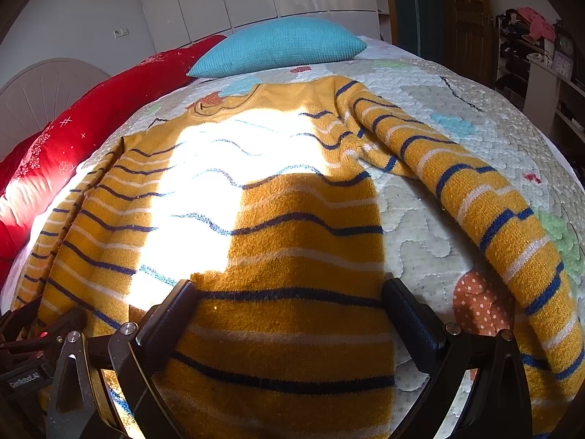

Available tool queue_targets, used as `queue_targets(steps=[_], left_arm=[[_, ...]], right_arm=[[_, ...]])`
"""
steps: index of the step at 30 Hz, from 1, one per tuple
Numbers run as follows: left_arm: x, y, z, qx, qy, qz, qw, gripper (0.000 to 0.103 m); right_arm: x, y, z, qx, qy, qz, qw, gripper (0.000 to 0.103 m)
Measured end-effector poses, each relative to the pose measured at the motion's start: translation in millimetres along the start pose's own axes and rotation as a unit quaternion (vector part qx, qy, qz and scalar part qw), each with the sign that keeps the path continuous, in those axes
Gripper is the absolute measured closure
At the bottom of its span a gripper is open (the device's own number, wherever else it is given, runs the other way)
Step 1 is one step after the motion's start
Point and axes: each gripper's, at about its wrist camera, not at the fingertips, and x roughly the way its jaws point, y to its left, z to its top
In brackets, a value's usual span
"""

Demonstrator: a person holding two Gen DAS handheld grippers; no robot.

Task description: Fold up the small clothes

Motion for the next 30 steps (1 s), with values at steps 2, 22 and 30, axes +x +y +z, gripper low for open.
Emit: queue_targets(steps=[2,22,30], left_arm=[[-27.1,13.6,-1.0,-0.016,-0.012,-0.036,0.9992,0.001],[-52.6,183.0,-8.1,-0.125,-0.011,0.049,0.9909,0.095],[-69.5,268.1,24.7,-0.184,-0.033,0.176,0.9664,0.091]], right_arm=[[0.5,0.1,0.6,0.0,0.0,0.0,1.0,0.0],[3.1,6.8,0.2,-0.01,0.007,-0.024,1.0,0.0],[3.6,6.4,0.5,-0.011,0.007,-0.026,1.0,0.0]])
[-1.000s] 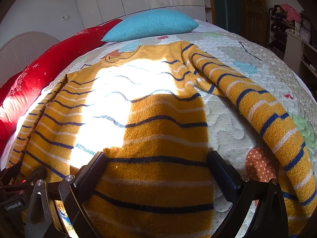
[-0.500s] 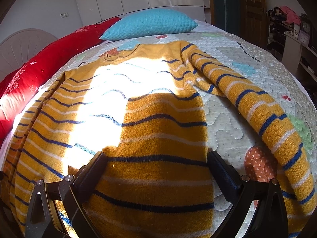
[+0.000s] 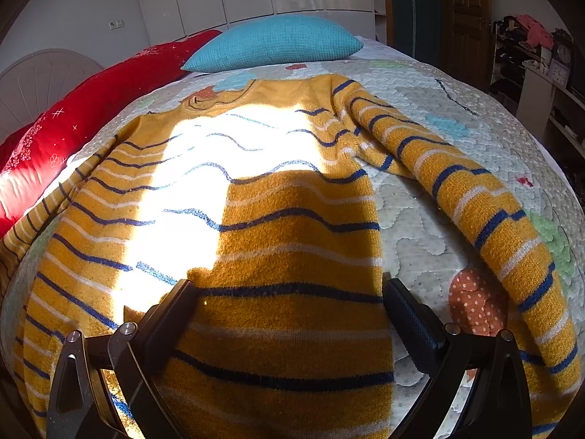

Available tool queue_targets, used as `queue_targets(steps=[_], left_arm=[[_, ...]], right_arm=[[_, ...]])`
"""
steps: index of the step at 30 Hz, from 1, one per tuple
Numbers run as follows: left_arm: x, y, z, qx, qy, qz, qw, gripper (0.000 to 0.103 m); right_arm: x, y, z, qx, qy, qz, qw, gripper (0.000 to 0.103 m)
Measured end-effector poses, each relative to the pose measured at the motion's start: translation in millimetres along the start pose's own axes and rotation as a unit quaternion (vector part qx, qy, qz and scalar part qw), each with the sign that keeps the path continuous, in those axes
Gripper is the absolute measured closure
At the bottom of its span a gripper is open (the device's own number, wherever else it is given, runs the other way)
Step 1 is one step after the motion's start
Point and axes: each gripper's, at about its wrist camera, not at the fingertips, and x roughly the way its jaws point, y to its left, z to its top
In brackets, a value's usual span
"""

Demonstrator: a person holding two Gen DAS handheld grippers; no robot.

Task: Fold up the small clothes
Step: 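Grasp the sweater sleeve with the left tool and straighten it out, then grasp the other sleeve cuff with the right tool and lift it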

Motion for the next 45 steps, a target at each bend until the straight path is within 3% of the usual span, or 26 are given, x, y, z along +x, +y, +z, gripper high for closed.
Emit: queue_targets(steps=[1,3,6,11,14,16,17,18,19,22,26,29,30,31,33,34,35,37,38,40,41,42,45], left_arm=[[-7.9,4.8,-2.6,-0.007,-0.004,-0.015,0.9998,0.09],[-25.1,2.9,-14.3,-0.005,0.0,-0.054,0.9986,0.071],[-51.2,-22.4,-46.3,0.02,0.009,-0.121,0.9925,0.053],[-59.4,-99.3,-110.4,0.111,0.06,-0.215,0.9684,0.052],[-52.0,-131.6,-135.4,0.139,0.09,-0.23,0.959,0.052],[-54.3,-145.5,-144.8,0.162,0.079,-0.214,0.9602,0.052],[-57.2,-150.3,-147.6,0.172,0.074,-0.211,0.9593,0.058],[-60.1,-154.8,-149.8,0.18,0.074,-0.219,0.9561,0.087],[-61.6,-157.7,-151.7,0.188,0.077,-0.216,0.955,0.097],[-68.2,-155.6,-148.6,0.194,0.064,-0.202,0.958,0.096],[-76.5,-131.8,-130.9,0.164,0.04,-0.168,0.9712,0.097],[-70.1,-112.1,-121.1,0.137,0.058,-0.159,0.9761,0.097],[-67.6,-108.1,-120.5,0.132,0.063,-0.15,0.9778,0.097],[-65.5,-104.7,-121.2,0.129,0.067,-0.148,0.9783,0.097],[-64.9,-98.2,-121.1,0.12,0.074,-0.154,0.978,0.098],[-66.6,-95.3,-120.4,0.119,0.072,-0.153,0.9784,0.098],[-69.5,-92.6,-118.9,0.117,0.068,-0.154,0.9787,0.098],[-79.5,-87.4,-116.6,0.109,0.052,-0.16,0.9797,0.097],[-85.2,-85.6,-115.5,0.106,0.042,-0.162,0.9802,0.094],[-95.0,-85.4,-114.5,0.108,0.027,-0.159,0.9809,0.073],[-99.4,-86.4,-114.1,0.108,0.019,-0.158,0.9812,0.054],[-103.9,-87.6,-114.3,0.109,0.01,-0.157,0.9815,0.044],[-114.0,-96.0,-116.0,0.123,-0.008,-0.156,0.9799,0.041]], right_arm=[[0.0,-0.1,-0.1,0.0,0.0,0.0,1.0,0.0],[0.0,-0.1,-0.1,0.0,0.0,0.0,1.0,0.0],[0.2,-0.5,-0.5,-0.001,0.0,-0.001,1.0,0.0],[0.1,-3.3,-0.8,0.003,-0.001,0.004,1.0,0.0],[-1.3,-4.4,-1.4,0.006,-0.003,0.007,1.0,0.0],[-2.2,-4.2,-1.7,0.007,-0.004,0.009,1.0,0.0],[-2.7,-3.9,-2.1,0.008,-0.005,0.009,1.0,0.0],[-2.8,-4.0,-2.1,0.008,-0.005,0.009,1.0,0.0],[-3.0,-4.2,-2.2,0.008,-0.005,0.01,1.0,0.0],[-4.0,-4.7,-2.4,0.011,-0.007,0.013,1.0,0.0],[-7.2,-7.7,-3.1,0.02,-0.012,0.026,0.999,0.0],[-9.0,-11.5,-3.1,0.03,-0.008,0.038,0.999,0.0],[-9.6,-11.8,-0.9,0.028,0.005,0.04,0.999,0.001],[-14.0,-11.0,2.0,0.023,0.02,0.04,0.999,0.011],[-43.4,-21.5,4.9,0.044,-0.001,0.084,0.995,0.021],[-62.6,-31.2,4.8,0.061,-0.02,0.108,0.992,0.02],[-83.4,-42.8,3.2,0.074,-0.042,0.115,0.99,0.02],[-118.2,-68.0,-3.5,0.084,-0.074,0.089,0.99,0.019],[-131.4,-82.8,-9.3,0.087,-0.081,0.069,0.99,0.019],[-146.7,-109.6,-23.1,0.093,-0.071,0.034,0.993,0.019],[-152.1,-120.1,-31.9,0.091,-0.06,0.024,0.994,0.019],[-156.2,-127.4,-41.7,0.087,-0.049,0.017,0.995,0.019],[-163.6,-133.7,-70.2,0.067,-0.018,-0.003,0.998,0.019]])
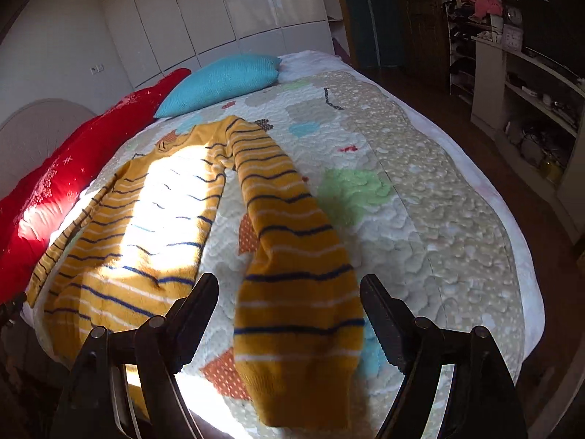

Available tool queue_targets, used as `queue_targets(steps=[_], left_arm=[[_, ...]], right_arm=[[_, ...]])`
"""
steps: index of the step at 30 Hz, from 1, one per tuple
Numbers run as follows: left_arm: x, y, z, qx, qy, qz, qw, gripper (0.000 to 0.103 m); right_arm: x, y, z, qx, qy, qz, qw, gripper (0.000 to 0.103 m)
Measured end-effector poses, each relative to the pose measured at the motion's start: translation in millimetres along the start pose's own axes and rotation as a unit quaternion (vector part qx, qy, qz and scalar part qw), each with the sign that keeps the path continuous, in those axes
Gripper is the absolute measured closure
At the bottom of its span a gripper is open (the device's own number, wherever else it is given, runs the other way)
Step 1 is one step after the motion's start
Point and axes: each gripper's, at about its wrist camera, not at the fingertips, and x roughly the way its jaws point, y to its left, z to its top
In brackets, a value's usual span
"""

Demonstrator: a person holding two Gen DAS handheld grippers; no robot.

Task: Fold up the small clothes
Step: 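Grasp the other sleeve cuff with the right tool and lift it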

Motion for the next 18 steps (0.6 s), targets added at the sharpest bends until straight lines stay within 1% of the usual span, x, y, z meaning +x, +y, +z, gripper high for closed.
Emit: queue_targets(steps=[2,3,4,6,7,8,9,10,11,12,13,15,17,18], left_arm=[[-0.2,-9.1,0.2,0.017,-0.003,-0.001,0.9998,0.038],[0.6,-14.3,-0.3,0.026,-0.003,-0.001,0.9996,0.036],[1.7,-18.6,-1.3,0.034,-0.002,-0.001,0.9994,0.036],[4.9,-26.5,-2.8,0.044,0.003,-0.005,0.999,0.036],[6.0,-29.1,-4.1,0.046,0.007,-0.009,0.9989,0.036],[6.9,-31.9,-4.7,0.047,0.01,-0.012,0.9987,0.036],[6.9,-33.8,-4.8,0.049,0.012,-0.016,0.9986,0.036],[5.5,-35.4,-5.8,0.051,0.011,-0.018,0.9985,0.036],[3.9,-36.9,-6.1,0.053,0.009,-0.019,0.9984,0.036],[2.3,-37.5,-6.0,0.055,0.005,-0.019,0.9983,0.036],[0.8,-37.8,-5.8,0.056,0.003,-0.019,0.9983,0.036],[-0.8,-36.4,-5.1,0.053,0.0,-0.021,0.9983,0.036],[-1.0,-33.8,-5.2,0.048,-0.001,-0.023,0.9986,0.036],[-0.9,-32.4,-5.8,0.044,0.0,-0.024,0.9987,0.036]], right_arm=[[-3.6,4.1,-15.3,-0.016,0.008,-0.007,1.0,0.019],[-5.5,7.3,-22.8,-0.023,0.008,-0.006,1.0,0.017],[-4.6,12.1,-29.1,-0.031,0.01,-0.006,0.999,0.013],[4.2,21.9,-39.9,-0.053,0.019,-0.018,0.998,0.013],[11.5,25.5,-44.4,-0.065,0.026,-0.026,0.997,0.028],[20.0,28.9,-45.4,-0.077,0.037,-0.038,0.996,0.047],[24.0,30.0,-44.5,-0.089,0.042,-0.058,0.993,0.074],[22.6,29.0,-38.4,-0.094,0.037,-0.064,0.993,0.089],[18.2,23.7,-28.0,-0.085,0.032,-0.05,0.995,0.095],[11.3,17.0,-15.5,-0.074,0.023,-0.047,0.996,0.095],[3.0,9.6,-0.4,-0.073,0.005,-0.07,0.995,0.095],[-15.2,-8.5,32.6,-0.066,-0.037,-0.131,0.988,0.095],[-25.5,-37.1,64.6,-0.032,-0.063,-0.186,0.98,0.095],[-26.0,-52.1,77.3,-0.015,-0.072,-0.231,0.97,0.088]])
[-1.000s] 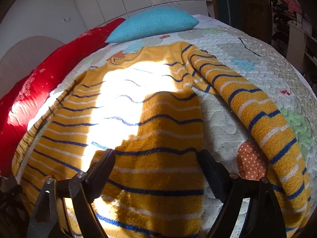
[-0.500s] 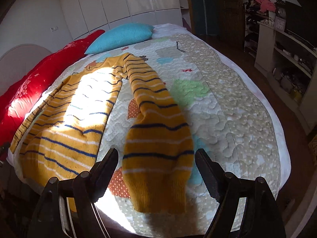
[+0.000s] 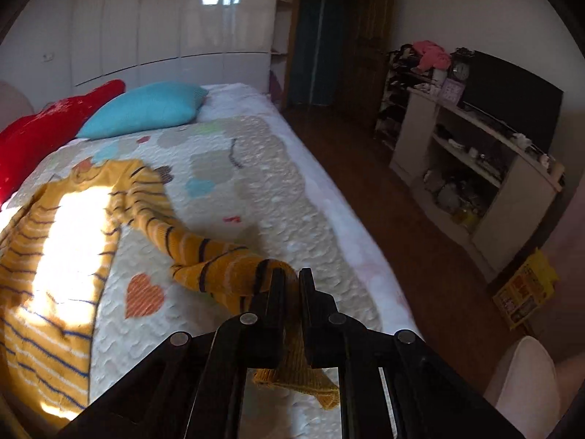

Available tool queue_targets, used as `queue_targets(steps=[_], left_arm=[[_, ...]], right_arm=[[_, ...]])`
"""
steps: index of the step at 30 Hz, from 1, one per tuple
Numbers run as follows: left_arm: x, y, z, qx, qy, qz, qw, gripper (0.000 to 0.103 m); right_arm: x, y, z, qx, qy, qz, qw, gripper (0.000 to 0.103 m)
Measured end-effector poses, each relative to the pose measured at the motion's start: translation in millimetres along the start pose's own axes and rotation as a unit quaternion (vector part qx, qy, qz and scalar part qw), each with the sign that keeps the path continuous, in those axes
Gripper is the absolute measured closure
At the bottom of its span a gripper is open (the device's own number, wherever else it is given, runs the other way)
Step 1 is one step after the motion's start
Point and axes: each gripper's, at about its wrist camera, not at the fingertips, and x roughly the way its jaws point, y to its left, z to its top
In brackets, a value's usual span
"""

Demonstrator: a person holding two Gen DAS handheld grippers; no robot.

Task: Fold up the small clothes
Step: 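Grasp the other sleeve cuff with the right tool and lift it, then carry the held sleeve across the sweater body with the right tool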

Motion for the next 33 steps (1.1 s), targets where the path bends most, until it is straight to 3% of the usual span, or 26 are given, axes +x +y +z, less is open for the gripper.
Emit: queue_targets(steps=[1,2,3,6,9,13,18,20,22,24,26,27,28,29,31,33], left_arm=[[0.3,2.0,0.0,-0.004,0.001,0.0,1.0,0.036],[0.5,4.2,-0.4,-0.007,0.002,0.0,1.0,0.036],[0.4,6.5,-1.0,-0.009,0.004,0.001,1.0,0.036],[1.2,14.1,-2.3,-0.018,0.007,0.006,0.9998,0.034],[5.6,19.8,-1.6,-0.032,0.015,-0.004,0.9994,0.034],[8.3,16.9,-0.3,-0.033,0.016,-0.006,0.9993,0.033],[16.0,5.5,-1.4,-0.018,0.029,-0.005,0.9994,0.033],[19.8,1.9,-2.2,-0.011,0.034,-0.001,0.9994,0.033],[23.6,0.5,-2.8,-0.012,0.039,-0.002,0.9992,0.033],[26.7,-0.7,-3.0,-0.013,0.045,-0.004,0.9989,0.033],[27.6,-2.2,-2.8,-0.011,0.046,-0.006,0.9989,0.033],[27.4,-2.8,-2.7,-0.01,0.045,-0.006,0.9989,0.033],[27.4,-3.3,-2.1,-0.009,0.044,-0.005,0.999,0.033],[27.4,-3.1,-1.9,-0.009,0.045,-0.005,0.999,0.033],[27.3,-3.4,-2.2,-0.01,0.045,-0.006,0.9989,0.033],[26.8,-3.3,-1.2,-0.013,0.046,-0.007,0.9988,0.033]], right_arm=[[8.5,-11.6,8.4,0.009,0.002,-0.051,0.999,0.079],[14.7,-21.7,13.4,0.019,0.012,-0.075,0.997,0.076],[14.5,-30.5,15.1,0.038,0.017,-0.064,0.997,0.073],[0.3,-46.9,5.9,0.111,-0.002,0.025,0.994,0.04],[7.1,-48.6,-8.8,0.163,0.016,0.126,0.978,0.039],[48.8,-58.1,-19.1,0.28,0.061,0.225,0.931,0.039],[108.6,-66.5,-22.3,0.389,0.081,0.275,0.875,0.039],[127.4,-64.1,-20.7,0.414,0.094,0.277,0.862,0.039],[143.4,-60.2,-17.0,0.419,0.105,0.272,0.86,0.039],[159.3,-53.5,-15.2,0.418,0.133,0.235,0.867,0.039],[168.7,-53.4,-12.9,0.423,0.133,0.225,0.867,0.041],[171.6,-52.9,-8.3,0.424,0.13,0.214,0.871,0.053],[172.7,-52.0,-4.1,0.422,0.128,0.204,0.874,0.082],[175.8,-53.2,2.1,0.415,0.132,0.206,0.876,0.096],[173.3,-54.9,21.3,0.402,0.131,0.207,0.882,0.097],[153.4,-58.4,55.3,0.378,0.095,0.224,0.893,0.097]])
